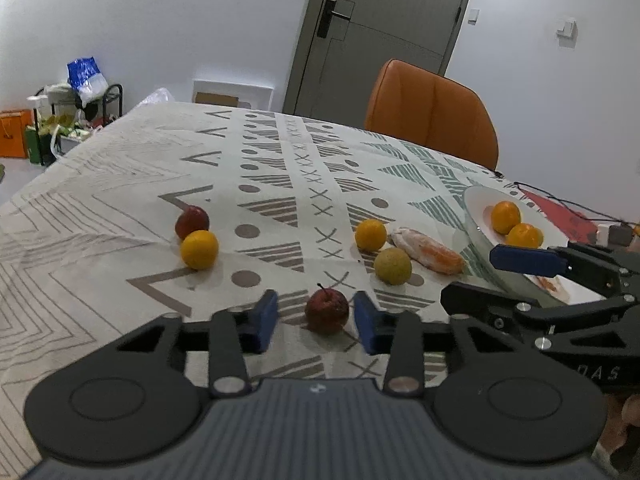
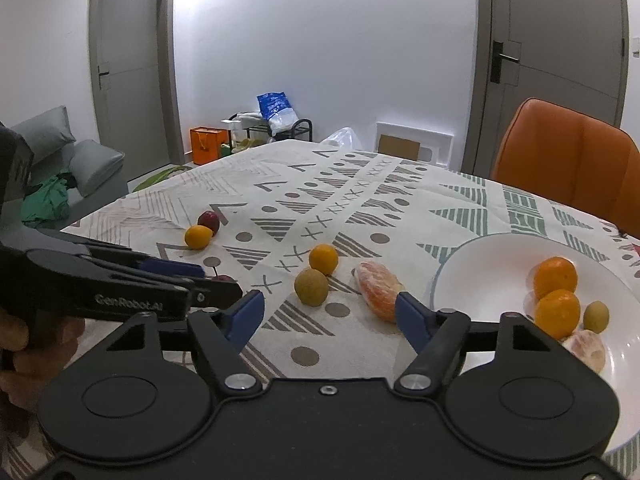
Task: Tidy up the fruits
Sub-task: 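Grasp a small red apple with the left tool while the right tool grasps a yellow-green fruit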
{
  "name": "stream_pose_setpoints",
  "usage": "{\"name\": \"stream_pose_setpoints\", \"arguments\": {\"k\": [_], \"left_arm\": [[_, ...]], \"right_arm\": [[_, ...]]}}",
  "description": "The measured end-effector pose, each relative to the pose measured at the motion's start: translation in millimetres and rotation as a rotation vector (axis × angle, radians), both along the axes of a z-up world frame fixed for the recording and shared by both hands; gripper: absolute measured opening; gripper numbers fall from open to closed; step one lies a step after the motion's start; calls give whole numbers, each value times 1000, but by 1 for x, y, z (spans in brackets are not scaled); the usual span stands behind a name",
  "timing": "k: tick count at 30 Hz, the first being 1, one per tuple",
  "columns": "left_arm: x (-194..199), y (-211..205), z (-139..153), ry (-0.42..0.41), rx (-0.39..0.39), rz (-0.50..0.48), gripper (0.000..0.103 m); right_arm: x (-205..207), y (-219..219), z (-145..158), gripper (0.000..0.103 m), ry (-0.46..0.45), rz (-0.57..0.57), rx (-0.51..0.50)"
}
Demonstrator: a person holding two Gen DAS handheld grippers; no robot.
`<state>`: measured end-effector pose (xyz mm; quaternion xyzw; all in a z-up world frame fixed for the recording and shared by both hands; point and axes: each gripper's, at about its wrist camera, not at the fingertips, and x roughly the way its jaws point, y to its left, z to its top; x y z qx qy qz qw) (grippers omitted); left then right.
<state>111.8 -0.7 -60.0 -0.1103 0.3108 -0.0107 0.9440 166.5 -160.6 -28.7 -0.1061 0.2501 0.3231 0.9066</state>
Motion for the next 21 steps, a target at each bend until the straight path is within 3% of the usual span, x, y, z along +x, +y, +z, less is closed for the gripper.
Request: {"name": "stream_pose_setpoints", "arguments": {"k": [2, 21], "left_arm": [[1, 2, 0, 3, -8, 2, 22], [-10, 38, 10, -22, -32, 94, 22]], "right_arm": [[3, 2, -1, 65, 6, 9, -2], [18, 36, -6, 53, -3, 39, -63]]}}
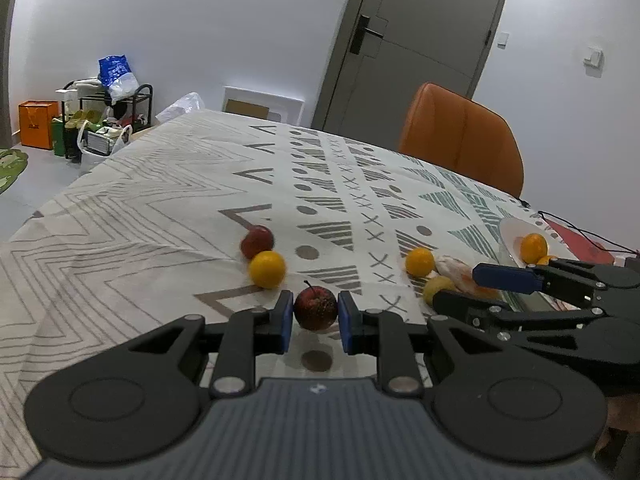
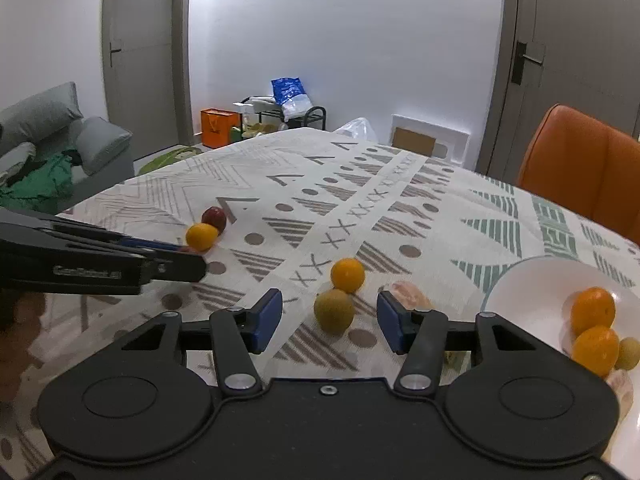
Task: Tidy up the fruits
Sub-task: 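Grasp a small red apple with the left tool while the right tool grasps a yellow-green fruit, then carry the yellow-green fruit into the plate and open the right tool while the left carries the apple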
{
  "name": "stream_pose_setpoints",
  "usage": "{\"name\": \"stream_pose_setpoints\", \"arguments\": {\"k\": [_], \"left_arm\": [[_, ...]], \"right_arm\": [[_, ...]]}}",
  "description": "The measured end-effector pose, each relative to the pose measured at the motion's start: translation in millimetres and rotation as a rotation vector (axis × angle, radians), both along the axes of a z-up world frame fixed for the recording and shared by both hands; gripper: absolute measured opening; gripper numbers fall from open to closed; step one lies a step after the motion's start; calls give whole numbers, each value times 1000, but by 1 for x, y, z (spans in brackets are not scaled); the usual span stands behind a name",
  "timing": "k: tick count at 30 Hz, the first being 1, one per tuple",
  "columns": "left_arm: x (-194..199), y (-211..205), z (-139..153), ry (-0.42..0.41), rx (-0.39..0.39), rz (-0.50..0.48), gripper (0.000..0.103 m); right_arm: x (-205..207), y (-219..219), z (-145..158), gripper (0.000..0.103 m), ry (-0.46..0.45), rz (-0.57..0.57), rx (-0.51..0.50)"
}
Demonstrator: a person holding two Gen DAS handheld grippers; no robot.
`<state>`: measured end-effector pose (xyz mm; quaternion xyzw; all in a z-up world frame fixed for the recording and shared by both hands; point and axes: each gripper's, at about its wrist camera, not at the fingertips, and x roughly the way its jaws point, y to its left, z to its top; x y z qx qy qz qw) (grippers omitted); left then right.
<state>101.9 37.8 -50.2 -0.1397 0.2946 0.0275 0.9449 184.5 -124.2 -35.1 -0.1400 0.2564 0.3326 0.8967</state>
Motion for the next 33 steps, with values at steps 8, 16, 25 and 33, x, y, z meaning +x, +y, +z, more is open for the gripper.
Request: {"name": "stream_pose_setpoints", "arguments": {"k": [8, 16, 25, 33], "left_arm": [[-7, 17, 1, -17, -33, 15, 22], [-6, 13, 8, -37, -32, 11, 22], [-3, -20, 25, -75, 11, -30, 22], [6, -49, 31, -79, 44, -79, 22]], "right_arm": [[10, 16, -12, 24, 3, -26, -73], [-1, 12, -2, 23, -42, -49, -48], [-19, -18, 24, 23, -86, -48, 30], [-24, -47, 32, 23, -108, -86, 73]]}}
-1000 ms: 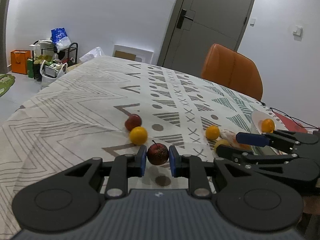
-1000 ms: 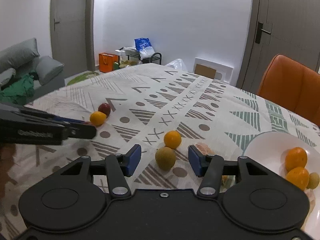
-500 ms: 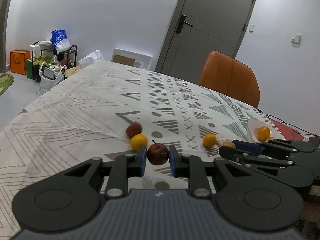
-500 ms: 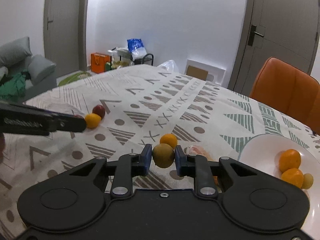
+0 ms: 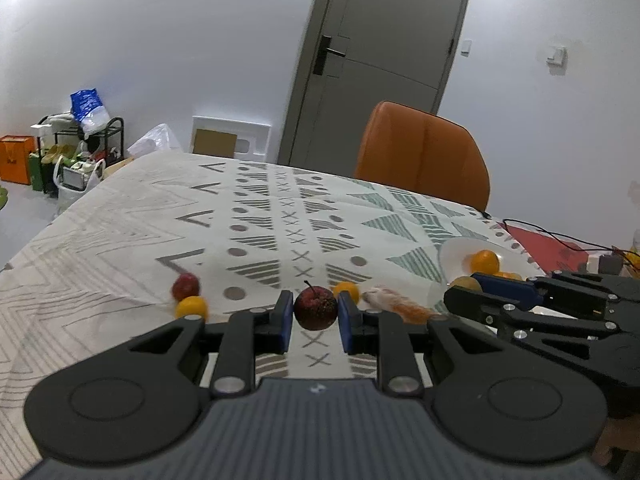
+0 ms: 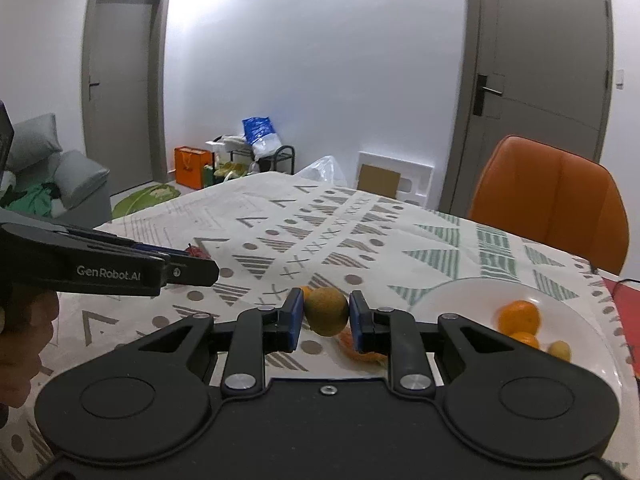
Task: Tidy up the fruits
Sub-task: 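Carry the yellow-green fruit into the plate and open the right tool while the left carries the apple, then lower the red apple into the plate and open the left tool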
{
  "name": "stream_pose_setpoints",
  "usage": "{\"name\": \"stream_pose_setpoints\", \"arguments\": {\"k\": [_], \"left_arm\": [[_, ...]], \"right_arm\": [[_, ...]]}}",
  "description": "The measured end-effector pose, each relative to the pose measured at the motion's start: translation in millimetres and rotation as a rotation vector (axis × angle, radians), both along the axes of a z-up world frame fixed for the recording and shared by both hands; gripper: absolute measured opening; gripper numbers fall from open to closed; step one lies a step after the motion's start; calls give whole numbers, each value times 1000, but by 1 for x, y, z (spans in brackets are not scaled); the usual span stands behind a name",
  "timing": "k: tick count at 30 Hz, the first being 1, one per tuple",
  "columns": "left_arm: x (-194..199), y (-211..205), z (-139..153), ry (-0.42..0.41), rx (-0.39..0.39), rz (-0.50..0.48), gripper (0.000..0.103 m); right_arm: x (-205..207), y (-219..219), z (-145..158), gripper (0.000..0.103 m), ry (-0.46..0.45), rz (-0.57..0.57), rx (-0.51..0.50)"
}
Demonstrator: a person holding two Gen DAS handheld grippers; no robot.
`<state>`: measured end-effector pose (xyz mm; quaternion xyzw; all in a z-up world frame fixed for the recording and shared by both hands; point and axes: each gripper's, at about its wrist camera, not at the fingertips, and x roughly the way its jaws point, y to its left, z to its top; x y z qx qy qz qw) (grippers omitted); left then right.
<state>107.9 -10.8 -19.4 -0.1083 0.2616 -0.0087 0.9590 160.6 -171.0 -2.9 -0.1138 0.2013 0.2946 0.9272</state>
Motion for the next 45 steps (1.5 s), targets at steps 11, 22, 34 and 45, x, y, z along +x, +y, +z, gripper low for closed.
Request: {"name": "stream_pose_setpoints", "arguments": {"k": [11, 22, 34, 45], "left_arm": [[11, -30, 5, -5, 38, -49, 22], [19, -56, 9, -7, 65, -91, 22], [29, -83, 13, -14, 86, -141, 22], [35, -108, 14, -18, 103, -189, 22]], "right_arm": [[4, -35, -1, 23, -1, -68, 41], [6, -61, -5, 60, 0, -117, 87], [1, -93, -7, 65, 24, -156, 123], [-4, -119, -10, 70, 38, -189, 155]]}}
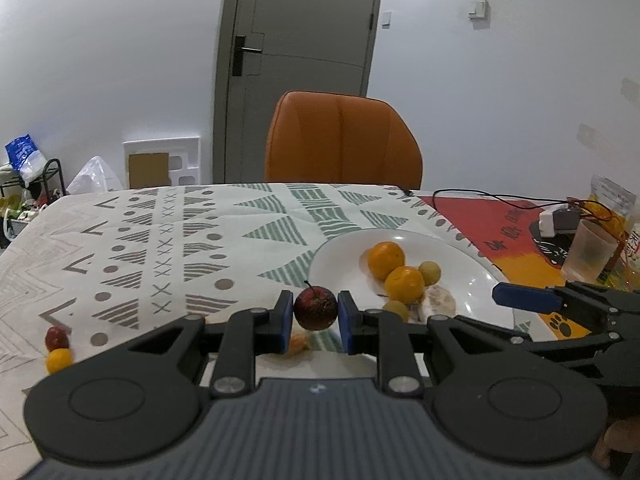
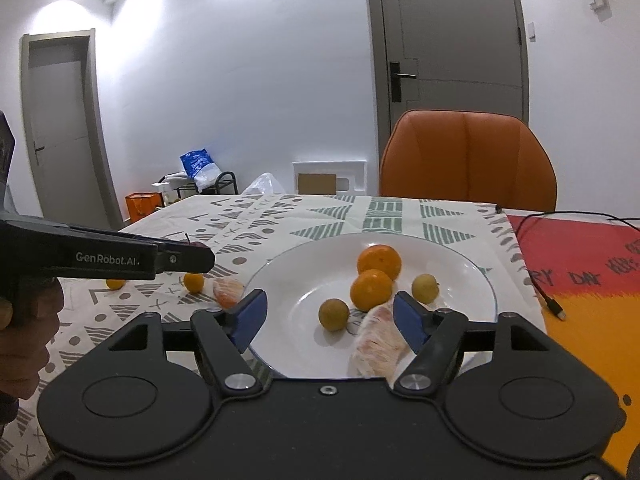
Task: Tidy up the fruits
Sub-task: 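Lower the red apple into the plate and open the left tool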
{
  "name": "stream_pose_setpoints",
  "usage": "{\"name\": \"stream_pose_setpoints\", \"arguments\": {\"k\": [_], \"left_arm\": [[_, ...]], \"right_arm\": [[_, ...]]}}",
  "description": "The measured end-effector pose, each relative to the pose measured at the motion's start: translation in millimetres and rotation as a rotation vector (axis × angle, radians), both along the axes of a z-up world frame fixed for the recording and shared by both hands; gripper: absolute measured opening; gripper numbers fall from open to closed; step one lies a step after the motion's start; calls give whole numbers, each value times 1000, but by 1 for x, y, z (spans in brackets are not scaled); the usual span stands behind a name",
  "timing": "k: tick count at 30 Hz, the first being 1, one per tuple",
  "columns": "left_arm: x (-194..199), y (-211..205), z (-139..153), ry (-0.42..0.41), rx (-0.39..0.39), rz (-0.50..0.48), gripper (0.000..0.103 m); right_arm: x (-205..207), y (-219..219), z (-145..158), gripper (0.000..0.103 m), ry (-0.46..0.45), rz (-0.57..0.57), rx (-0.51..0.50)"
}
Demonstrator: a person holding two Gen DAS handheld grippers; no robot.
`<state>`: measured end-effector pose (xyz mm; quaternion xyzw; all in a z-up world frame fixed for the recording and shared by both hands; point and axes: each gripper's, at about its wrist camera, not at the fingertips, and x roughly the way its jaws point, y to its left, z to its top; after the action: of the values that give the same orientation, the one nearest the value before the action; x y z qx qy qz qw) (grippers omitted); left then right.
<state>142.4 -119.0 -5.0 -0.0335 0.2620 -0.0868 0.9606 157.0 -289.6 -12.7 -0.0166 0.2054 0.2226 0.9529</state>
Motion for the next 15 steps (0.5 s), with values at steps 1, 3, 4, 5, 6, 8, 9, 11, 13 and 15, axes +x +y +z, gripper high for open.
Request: {"name": "stream_pose_setpoints", "arguments": {"k": [1, 3, 4, 5, 6, 8, 9, 11, 13, 15], "left_arm": [[0, -2, 1, -1, 0, -5, 22], [3, -6, 1, -1, 0, -18, 22], [5, -8, 1, 0, 3, -24, 22], [7, -10, 2, 0, 5, -29, 22], [8, -11, 2, 2, 6, -33, 22], [11, -14, 1, 7, 3, -42, 22], [12, -15, 1, 10, 2, -47, 22], [14, -19, 0, 16, 3, -58, 22], [13, -22, 0, 12, 13, -71, 26], [12, -25, 0, 10, 36, -73, 32]], "right_arm": [[0, -1, -1, 70, 1, -1, 1], [-1, -2, -2, 70, 5, -2, 0], [-1, -3, -2, 70, 7, -3, 0], [-1, -4, -3, 72, 9, -5, 1], [-2, -5, -3, 73, 12, -7, 2], [-2, -8, -5, 77, 22, -17, 11], [-2, -9, -7, 77, 26, -24, 19], [-2, -12, -9, 77, 40, -32, 36], [-2, -15, -13, 79, 59, -51, 55], [-3, -16, -15, 83, 64, -69, 62]]}}
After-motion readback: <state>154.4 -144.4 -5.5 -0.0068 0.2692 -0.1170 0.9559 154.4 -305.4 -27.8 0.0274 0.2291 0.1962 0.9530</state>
